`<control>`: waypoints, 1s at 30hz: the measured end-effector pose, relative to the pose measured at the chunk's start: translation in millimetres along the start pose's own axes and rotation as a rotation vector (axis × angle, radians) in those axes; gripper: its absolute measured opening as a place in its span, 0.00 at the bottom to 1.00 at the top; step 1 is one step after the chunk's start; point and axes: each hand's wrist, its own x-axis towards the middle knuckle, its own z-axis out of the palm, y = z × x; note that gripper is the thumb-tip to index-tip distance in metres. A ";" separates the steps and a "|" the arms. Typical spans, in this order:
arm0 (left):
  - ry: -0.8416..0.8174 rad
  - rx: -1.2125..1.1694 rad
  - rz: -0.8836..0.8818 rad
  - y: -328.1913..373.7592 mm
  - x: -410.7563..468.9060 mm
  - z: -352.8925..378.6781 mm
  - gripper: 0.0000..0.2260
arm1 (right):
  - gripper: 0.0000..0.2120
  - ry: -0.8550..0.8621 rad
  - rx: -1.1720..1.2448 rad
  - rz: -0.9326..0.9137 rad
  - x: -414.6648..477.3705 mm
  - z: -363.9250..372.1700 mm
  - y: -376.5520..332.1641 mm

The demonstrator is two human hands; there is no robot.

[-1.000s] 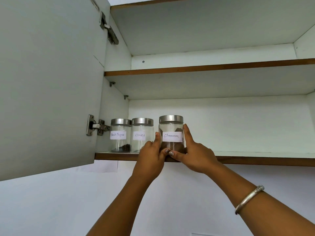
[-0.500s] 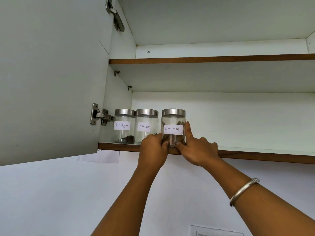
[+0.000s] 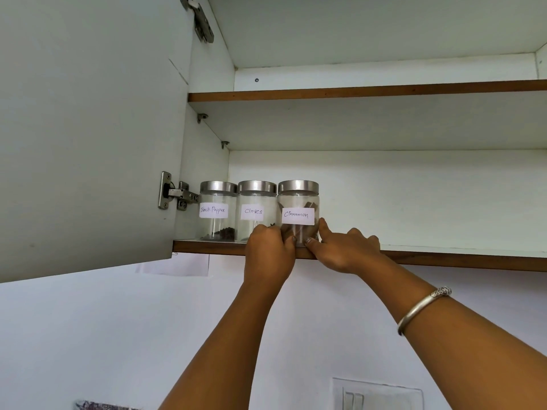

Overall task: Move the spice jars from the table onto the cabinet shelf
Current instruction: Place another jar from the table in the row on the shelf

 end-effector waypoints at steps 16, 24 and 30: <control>-0.007 -0.078 0.041 4.2 -21.7 3.4 0.19 | 0.41 0.221 -0.068 -0.057 -22.1 15.0 2.4; -0.242 -0.008 0.188 21.1 -106.8 34.0 0.33 | 0.35 0.278 -0.066 -0.199 -90.8 69.1 40.0; -0.557 -0.063 0.295 47.1 -226.4 74.9 0.32 | 0.37 -0.049 0.009 -0.101 -182.2 128.7 111.3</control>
